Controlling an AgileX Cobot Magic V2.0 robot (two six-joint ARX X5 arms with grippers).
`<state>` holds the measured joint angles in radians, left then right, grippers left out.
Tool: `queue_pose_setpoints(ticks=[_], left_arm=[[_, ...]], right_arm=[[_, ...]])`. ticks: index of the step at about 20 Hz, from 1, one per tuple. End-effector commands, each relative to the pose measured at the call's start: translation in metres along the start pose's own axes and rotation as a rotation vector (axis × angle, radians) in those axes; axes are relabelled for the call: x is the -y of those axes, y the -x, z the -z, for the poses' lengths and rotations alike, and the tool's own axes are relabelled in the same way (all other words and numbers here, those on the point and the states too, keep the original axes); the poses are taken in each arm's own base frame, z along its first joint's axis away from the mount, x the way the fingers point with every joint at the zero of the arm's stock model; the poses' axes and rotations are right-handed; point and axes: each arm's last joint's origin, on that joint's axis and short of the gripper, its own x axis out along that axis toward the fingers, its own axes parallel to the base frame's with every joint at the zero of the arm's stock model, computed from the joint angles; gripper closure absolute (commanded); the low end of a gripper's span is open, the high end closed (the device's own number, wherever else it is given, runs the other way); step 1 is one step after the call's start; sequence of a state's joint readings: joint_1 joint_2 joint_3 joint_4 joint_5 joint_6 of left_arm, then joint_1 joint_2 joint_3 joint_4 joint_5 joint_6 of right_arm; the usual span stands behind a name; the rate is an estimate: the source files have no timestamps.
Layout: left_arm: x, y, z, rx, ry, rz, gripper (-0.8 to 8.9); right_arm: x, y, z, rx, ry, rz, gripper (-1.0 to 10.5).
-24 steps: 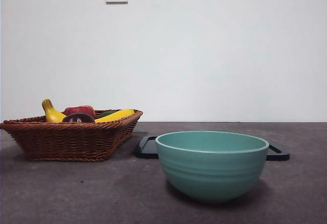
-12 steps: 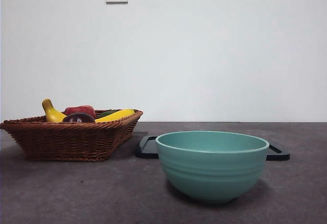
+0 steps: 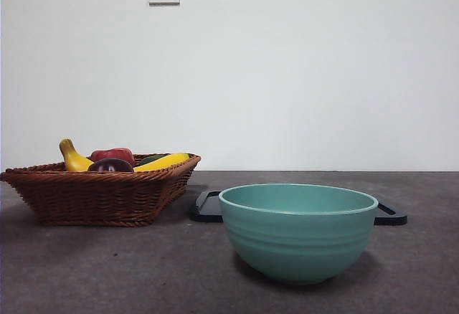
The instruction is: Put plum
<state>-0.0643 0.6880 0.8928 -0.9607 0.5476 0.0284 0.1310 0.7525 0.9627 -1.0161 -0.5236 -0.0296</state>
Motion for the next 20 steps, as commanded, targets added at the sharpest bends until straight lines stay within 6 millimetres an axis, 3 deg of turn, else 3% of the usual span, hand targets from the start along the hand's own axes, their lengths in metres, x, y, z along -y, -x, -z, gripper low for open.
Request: queue_pose_setpoints(ticks=[1,7,12,16,20], left_arm=[[0.002,0.003,-0.005,0.022,-0.017,0.005,3.74],[0.002,0.003,-0.011,0.029,0.001,0.0,3.77],[-0.001,-0.002,-0.04,0.023,-0.008,-0.061,3.79],[-0.002,-0.026,-0.069,-0.028,-0.02,-0.096,3.81],[-0.005,-0.068,-0.094,-0.11,-0.05,-0.166,3.81]], right_arm=[[-0.002,0.003,-0.004,0.015,0.016,-0.004,5.5],[-0.002,0.003,-0.004,0.015,0.016,-0.004,5.5],[-0.002,0.003,-0.004,0.015,0.016,-0.004,5.5],[-0.002,0.003,-0.004,0.015,0.016,-0.004,5.5],[-0.002,0.003,-0.004,0.015,0.015,-0.004,5.5]])
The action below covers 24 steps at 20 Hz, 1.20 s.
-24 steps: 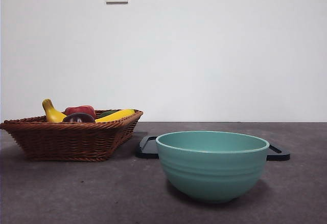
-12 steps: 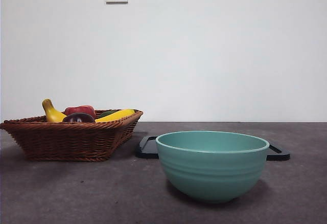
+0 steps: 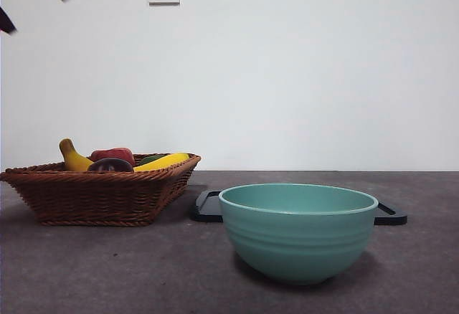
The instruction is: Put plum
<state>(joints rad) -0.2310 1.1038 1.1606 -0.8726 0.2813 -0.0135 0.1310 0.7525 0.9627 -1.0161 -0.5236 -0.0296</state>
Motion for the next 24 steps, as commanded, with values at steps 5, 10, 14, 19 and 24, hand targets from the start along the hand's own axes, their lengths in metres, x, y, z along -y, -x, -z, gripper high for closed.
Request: queue_pose_setpoints(ticks=[5,10,14,19,24], left_arm=[[0.001,-0.075,-0.033,-0.096,-0.029,-0.081,3.81],[-0.005,-0.128,-0.032,-0.168,-0.037,-0.116,3.81],[-0.012,-0.165,-0.026,-0.222,-0.034,-0.124,3.81],[-0.019,-0.194,-0.019,-0.267,-0.03,-0.148,3.81],[-0.022,-0.208,-0.014,-0.287,-0.027,-0.15,4.05]], right_arm=[[-0.002,0.003,-0.004,0.014,0.013,-0.004,5.5],[-0.002,0.003,-0.004,0.014,0.012,-0.004,5.5],[-0.002,0.003,-0.004,0.014,0.008,-0.004,5.5],[-0.002,0.003,-0.004,0.013,0.008,-0.004,5.5],[-0.002,0.003,-0.004,0.014,0.008,-0.004,5.5]])
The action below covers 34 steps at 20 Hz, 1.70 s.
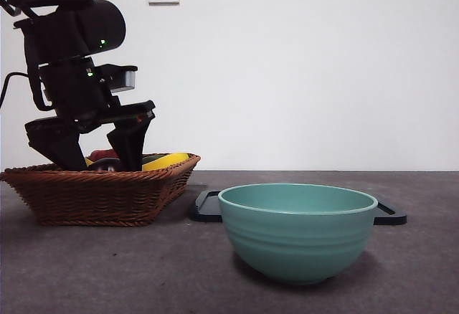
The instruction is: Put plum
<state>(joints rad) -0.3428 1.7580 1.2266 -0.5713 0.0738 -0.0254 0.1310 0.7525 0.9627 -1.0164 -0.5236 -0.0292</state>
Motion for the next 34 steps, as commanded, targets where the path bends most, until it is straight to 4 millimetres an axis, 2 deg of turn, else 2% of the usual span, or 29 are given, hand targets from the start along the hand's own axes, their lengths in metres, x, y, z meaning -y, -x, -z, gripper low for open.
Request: queue_pose_setpoints(ticks=[1,2,5,7,9,12,15,17,20,24,30,34], left_arm=[[0.002,-0.005,-0.006,0.014,0.001,-0.002,4.75],[0.002,-0.005,-0.006,0.013,0.001,-0.002,5.08],[0.002,-0.004,-0.005,0.004,0.005,-0.002,5.13],[0.002,0.005,-0.006,0.017,0.004,-0.001,5.12],[0.005,0.03,-0.008,0.084,-0.002,0.002,5.12],[0.022,0.086,-0.003,0.19,-0.046,0.029,5.12],[0.06,0.132,0.018,0.219,-0.159,0.171,5.12],[0.092,0.142,0.028,0.227,-0.253,0.264,5.12],[0.131,0.132,0.036,0.199,-0.365,0.337,5.12],[0.165,0.1,0.039,0.148,-0.44,0.376,5.12],[0.199,0.048,0.048,0.06,-0.532,0.381,5.12],[0.209,0.019,0.056,0.008,-0.587,0.323,5.12]], right_arm=[[-0.002,0.003,-0.004,0.014,0.009,-0.004,5.5],[-0.002,0.003,-0.004,0.014,0.009,-0.004,5.5],[-0.002,0.003,-0.004,0.014,0.009,-0.004,5.5],[-0.002,0.003,-0.004,0.014,0.009,-0.004,5.5],[-0.002,0.003,-0.004,0.014,0.009,-0.004,5.5],[-0.002,0.003,-0.004,0.014,0.009,-0.003,5.5],[-0.002,0.003,-0.004,0.014,0.009,-0.003,5.5],[-0.002,0.003,-0.004,0.014,0.009,-0.003,5.5],[-0.002,0.003,-0.004,0.014,0.009,-0.003,5.5],[-0.002,0.003,-0.004,0.014,0.009,-0.003,5.5],[-0.002,0.003,-0.004,0.014,0.009,-0.003,5.5],[-0.002,0.003,-0.004,0.014,0.009,-0.002,5.5]])
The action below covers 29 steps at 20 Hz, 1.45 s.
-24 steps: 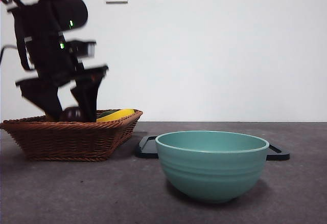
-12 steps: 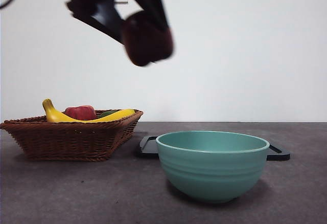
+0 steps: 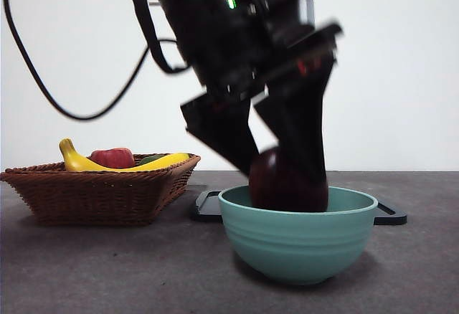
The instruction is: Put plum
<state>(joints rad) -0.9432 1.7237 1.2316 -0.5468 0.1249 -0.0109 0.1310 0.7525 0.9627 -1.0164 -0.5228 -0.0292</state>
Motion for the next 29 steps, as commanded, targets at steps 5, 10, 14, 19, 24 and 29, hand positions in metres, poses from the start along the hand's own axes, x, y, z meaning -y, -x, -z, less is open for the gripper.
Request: queue_pose_setpoints(ticks=[5,10,14,19,24,29], left_arm=[[0.003,-0.032,-0.001,-0.043,-0.062,-0.017,5.11],[0.006,-0.036,0.0,-0.046,-0.071,-0.012,4.91],[0.007,-0.035,0.0,-0.046,-0.071,-0.011,4.01],[0.01,-0.014,-0.006,0.012,-0.074,-0.011,4.04],[0.011,0.042,-0.013,0.155,-0.06,-0.023,4.08],[-0.007,0.119,-0.005,0.314,0.007,-0.114,4.08]], right_arm=[[-0.002,0.003,-0.004,0.014,0.009,-0.003,5.5],[-0.002,0.003,-0.004,0.014,0.009,-0.003,5.5],[-0.002,0.003,-0.004,0.014,0.009,-0.003,5.5],[-0.002,0.003,-0.004,0.014,0.009,-0.003,5.5],[-0.002,0.003,-0.004,0.014,0.009,-0.003,5.5],[-0.002,0.003,-0.004,0.013,0.009,-0.003,5.5]])
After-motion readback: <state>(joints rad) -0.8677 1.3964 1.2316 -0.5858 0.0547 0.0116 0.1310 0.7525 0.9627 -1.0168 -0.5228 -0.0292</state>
